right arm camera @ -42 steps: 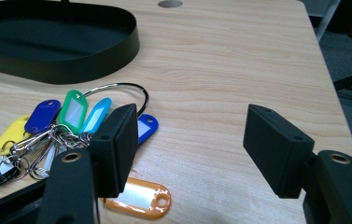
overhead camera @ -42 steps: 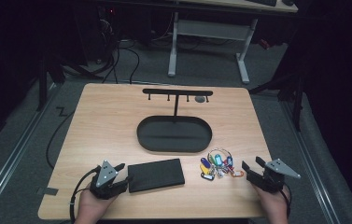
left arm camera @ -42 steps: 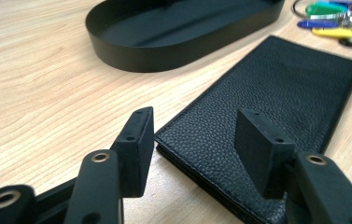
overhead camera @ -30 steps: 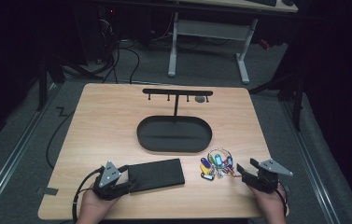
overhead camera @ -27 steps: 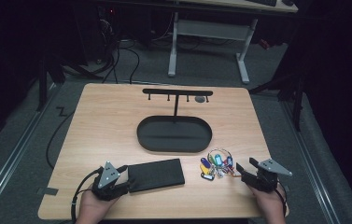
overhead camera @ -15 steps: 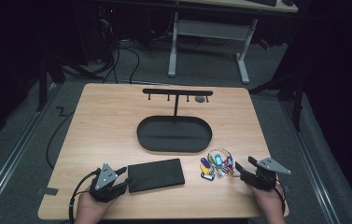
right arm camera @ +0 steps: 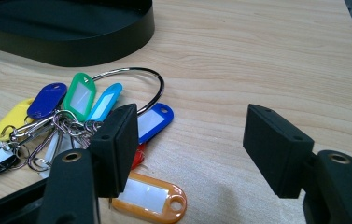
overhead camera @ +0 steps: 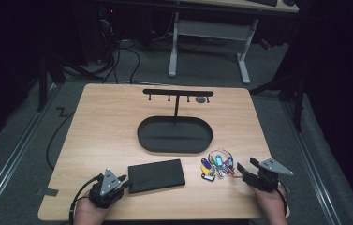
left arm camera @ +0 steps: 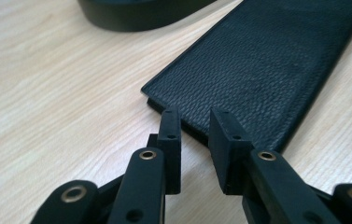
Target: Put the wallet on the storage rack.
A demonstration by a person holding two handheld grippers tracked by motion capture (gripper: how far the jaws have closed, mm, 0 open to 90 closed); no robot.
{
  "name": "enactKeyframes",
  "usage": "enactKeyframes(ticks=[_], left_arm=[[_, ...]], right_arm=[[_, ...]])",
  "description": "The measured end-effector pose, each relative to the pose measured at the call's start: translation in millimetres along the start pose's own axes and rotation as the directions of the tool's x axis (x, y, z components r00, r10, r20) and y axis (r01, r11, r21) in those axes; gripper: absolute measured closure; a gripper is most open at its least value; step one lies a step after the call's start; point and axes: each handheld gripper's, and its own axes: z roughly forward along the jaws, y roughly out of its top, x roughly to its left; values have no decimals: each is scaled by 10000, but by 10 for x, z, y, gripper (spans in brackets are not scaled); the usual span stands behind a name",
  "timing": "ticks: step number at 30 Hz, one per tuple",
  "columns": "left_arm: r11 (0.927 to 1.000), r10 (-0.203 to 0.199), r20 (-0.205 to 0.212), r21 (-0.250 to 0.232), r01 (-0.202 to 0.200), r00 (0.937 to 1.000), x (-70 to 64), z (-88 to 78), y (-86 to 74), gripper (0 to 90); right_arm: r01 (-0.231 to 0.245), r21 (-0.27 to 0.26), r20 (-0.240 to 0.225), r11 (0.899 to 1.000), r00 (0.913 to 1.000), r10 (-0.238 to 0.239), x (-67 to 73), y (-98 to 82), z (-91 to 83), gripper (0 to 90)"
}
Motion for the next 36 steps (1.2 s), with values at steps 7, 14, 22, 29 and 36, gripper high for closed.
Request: enactKeyframes(ticks=[7, 14, 22, 29, 36], left_arm=[[9964, 791, 519, -353, -773, 9955, -121, 6, 52, 716], [9777, 2091, 1329, -459, -2048, 9688, -359, 138, 127, 513], [9411, 3381, 907, -350, -3363, 9367, -538, 366, 174, 443], [9025, 4301, 106, -281, -4297, 9027, -622, 397, 148, 542], [8775, 4791, -163, -133, -4794, 8776, -651, 385, 144, 636]], right_arm=[[82, 170, -142, 9998, 9999, -80, 7, -2, 37, 360], [46, 188, -240, 9998, 9997, -42, 15, 1, 42, 358], [90, 230, -331, 9997, 9994, -82, 13, 6, 52, 359], [-49, 225, -361, 9997, 9993, 57, 4, 5, 50, 358], [-49, 225, -412, 9997, 9991, 58, 7, 2, 45, 359]])
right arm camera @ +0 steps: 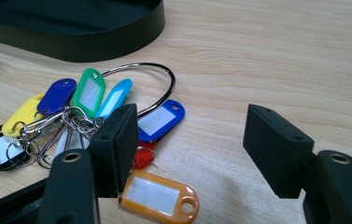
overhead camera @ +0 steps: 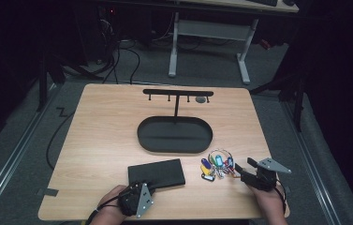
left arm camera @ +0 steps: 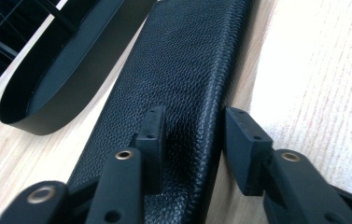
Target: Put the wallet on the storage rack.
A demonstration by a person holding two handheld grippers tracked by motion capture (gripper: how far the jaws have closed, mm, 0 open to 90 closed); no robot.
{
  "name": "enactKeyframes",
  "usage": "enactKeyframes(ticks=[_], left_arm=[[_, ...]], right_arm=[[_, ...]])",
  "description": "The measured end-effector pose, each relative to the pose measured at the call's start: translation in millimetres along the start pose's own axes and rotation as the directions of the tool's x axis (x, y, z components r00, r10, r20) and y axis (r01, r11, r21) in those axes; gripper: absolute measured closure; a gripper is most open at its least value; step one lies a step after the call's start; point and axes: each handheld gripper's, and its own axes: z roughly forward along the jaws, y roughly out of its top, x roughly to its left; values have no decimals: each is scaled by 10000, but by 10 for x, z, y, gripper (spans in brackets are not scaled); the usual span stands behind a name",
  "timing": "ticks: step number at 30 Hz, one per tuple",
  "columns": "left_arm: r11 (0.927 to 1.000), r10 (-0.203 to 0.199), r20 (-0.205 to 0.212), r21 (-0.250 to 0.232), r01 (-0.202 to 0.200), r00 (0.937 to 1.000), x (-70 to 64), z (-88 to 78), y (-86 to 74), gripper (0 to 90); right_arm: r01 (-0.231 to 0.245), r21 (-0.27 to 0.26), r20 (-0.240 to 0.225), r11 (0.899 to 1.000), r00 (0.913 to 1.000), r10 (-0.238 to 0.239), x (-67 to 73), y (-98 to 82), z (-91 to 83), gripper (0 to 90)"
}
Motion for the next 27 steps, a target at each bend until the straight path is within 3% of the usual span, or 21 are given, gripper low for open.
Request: enactKeyframes(ticks=[10, 20, 27], left_arm=[[9993, 364, -204, -62, -365, 9991, -28, -29, 15, 751], [9990, 221, -454, -375, -238, 9987, 4, -143, 51, 799], [9983, 473, -445, -307, -487, 9979, 1, -166, 50, 798]], right_arm=[[-134, 28, -51, 9999, 9999, 134, -10, 2, 3, 360], [-229, -15, -145, 9997, 9996, 229, -27, -1, -2, 359], [-220, -20, -158, 9998, 9996, 220, -32, 0, 0, 359]])
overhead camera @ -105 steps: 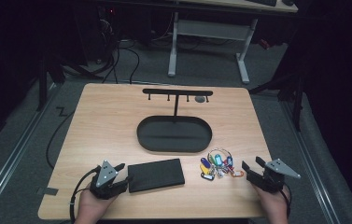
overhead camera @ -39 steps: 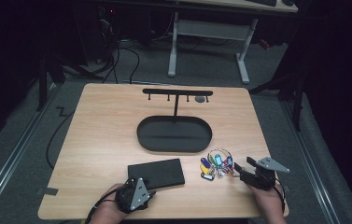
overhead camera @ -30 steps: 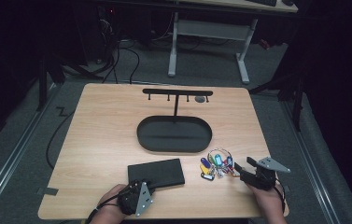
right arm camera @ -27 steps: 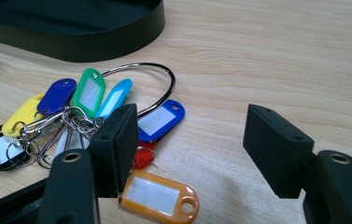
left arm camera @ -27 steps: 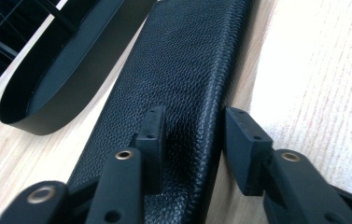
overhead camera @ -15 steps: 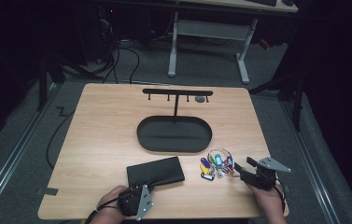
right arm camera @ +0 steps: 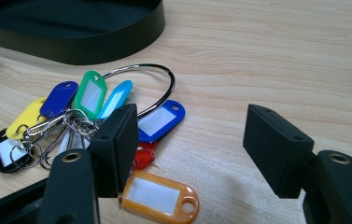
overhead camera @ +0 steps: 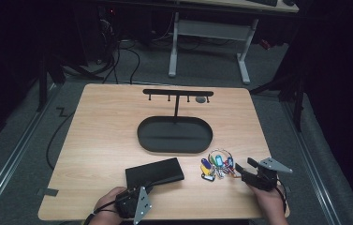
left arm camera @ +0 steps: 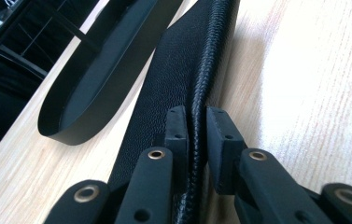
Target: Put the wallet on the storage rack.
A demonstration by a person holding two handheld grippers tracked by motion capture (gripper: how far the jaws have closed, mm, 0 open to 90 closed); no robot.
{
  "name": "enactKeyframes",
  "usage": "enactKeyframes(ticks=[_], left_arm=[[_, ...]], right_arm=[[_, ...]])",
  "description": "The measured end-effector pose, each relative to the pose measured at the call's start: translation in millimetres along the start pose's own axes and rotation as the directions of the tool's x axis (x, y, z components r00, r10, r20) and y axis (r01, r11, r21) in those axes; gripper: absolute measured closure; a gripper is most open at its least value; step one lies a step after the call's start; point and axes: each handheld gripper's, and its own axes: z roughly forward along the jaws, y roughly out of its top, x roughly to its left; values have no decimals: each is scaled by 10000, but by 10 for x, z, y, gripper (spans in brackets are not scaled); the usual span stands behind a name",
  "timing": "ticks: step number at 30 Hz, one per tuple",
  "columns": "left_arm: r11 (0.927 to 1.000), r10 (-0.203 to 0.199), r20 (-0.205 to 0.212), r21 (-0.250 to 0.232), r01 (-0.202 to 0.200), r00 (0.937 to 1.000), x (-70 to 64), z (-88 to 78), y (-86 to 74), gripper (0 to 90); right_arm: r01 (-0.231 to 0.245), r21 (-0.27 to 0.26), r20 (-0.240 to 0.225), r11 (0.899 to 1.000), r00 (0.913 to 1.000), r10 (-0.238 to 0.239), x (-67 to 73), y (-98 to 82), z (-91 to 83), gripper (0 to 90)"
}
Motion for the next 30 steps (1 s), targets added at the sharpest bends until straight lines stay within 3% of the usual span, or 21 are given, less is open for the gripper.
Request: enactKeyframes(ticks=[6, 14, 20, 24, 30], left_arm=[[9994, -306, 313, -138, 310, 9990, 35, 2, -20, 790], [9996, -274, 288, -96, 277, 9992, 43, -6, -9, 788], [9947, -959, 551, -328, 978, 9939, 128, -40, -19, 787], [9919, -1168, 643, -436, 1197, 9911, 152, -53, -21, 789], [9810, -1675, 645, -877, 1728, 9838, 208, -124, -14, 806]], right_arm=[[-72, 32, -6, 10000, 10000, 72, 3, 0, 0, 359], [-56, 19, -27, 10000, 10000, 56, -2, 0, 0, 359], [-125, 37, -53, 9999, 9999, 125, -7, 1, 1, 359], [-132, 32, -58, 9999, 9999, 132, -7, 0, -1, 359], [-141, 38, -68, 9999, 9999, 141, -10, 1, 1, 359]])
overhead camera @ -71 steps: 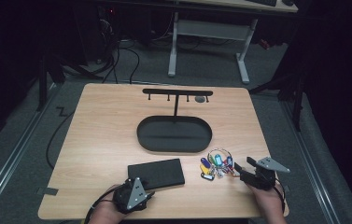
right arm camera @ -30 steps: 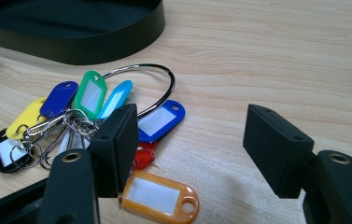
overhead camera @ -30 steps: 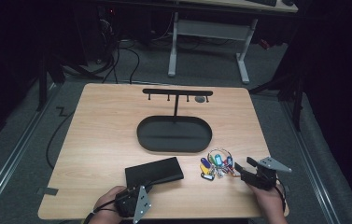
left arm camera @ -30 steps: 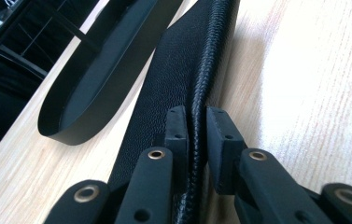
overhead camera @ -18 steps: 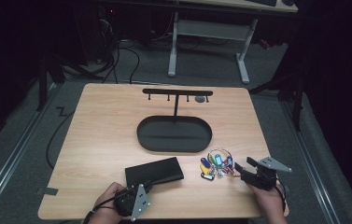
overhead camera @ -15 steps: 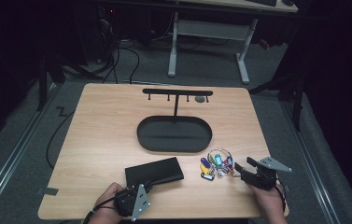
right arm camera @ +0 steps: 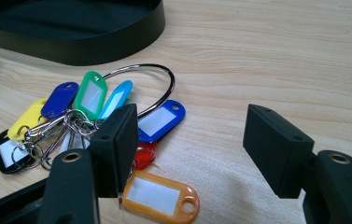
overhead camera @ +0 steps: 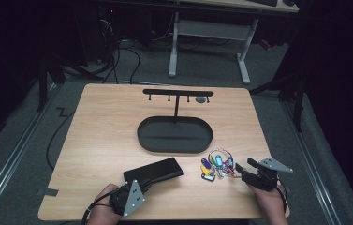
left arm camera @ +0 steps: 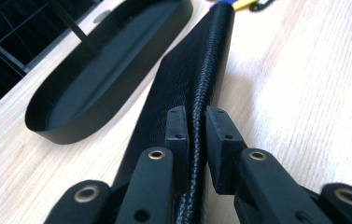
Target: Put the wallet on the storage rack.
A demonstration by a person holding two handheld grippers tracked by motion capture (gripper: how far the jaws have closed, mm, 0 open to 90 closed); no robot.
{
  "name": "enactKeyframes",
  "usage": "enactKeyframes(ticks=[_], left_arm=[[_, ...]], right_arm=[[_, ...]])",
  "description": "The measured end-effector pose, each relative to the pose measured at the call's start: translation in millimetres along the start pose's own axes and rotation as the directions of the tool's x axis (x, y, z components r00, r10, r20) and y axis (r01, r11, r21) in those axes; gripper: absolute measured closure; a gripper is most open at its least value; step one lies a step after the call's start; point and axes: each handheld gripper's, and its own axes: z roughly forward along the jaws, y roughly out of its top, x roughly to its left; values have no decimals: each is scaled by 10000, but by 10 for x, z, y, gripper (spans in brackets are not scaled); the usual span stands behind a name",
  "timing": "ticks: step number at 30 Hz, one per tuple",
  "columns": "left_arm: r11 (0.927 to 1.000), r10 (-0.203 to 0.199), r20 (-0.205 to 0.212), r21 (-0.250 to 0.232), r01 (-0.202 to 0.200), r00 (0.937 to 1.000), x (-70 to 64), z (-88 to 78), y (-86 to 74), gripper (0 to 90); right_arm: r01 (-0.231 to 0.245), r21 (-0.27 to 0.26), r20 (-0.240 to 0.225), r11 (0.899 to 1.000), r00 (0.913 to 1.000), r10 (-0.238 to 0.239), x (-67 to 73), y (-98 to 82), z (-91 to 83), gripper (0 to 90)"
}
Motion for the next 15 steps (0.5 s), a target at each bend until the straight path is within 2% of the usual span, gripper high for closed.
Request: enactKeyframes(ticks=[2, 3, 5, 6, 7, 8, 15], left_arm=[[9999, -84, 24, -64, 84, 10000, 6, -7, 2, 808], [9991, -322, 30, -285, 323, 9995, 29, -38, 6, 813], [9984, -425, 39, -378, 426, 9991, 39, -54, 10, 817], [9963, -663, 62, -541, 666, 9978, 66, -90, 16, 818], [9963, -663, 62, -541, 666, 9978, 66, -90, 16, 820], [9935, -889, 81, -701, 893, 9960, 89, -126, 20, 821], [9873, -1212, 200, -1008, 1226, 9924, 127, -265, 62, 825]], right_arm=[[-3, 1, -3, 10000, 10000, 3, -1, 0, 0, 359], [-16, -4, -10, 10000, 10000, 16, -1, 0, 0, 359], [-23, -6, -11, 10000, 10000, 23, -2, 0, -1, 359], [-30, -9, -17, 10000, 10000, 30, -3, 0, -1, 359], [-30, -9, -17, 10000, 10000, 30, -3, 0, -1, 359], [-42, -5, -29, 10000, 10000, 42, -4, 0, 0, 359], [-72, 26, -44, 10000, 10000, 72, -8, 1, 3, 359]])
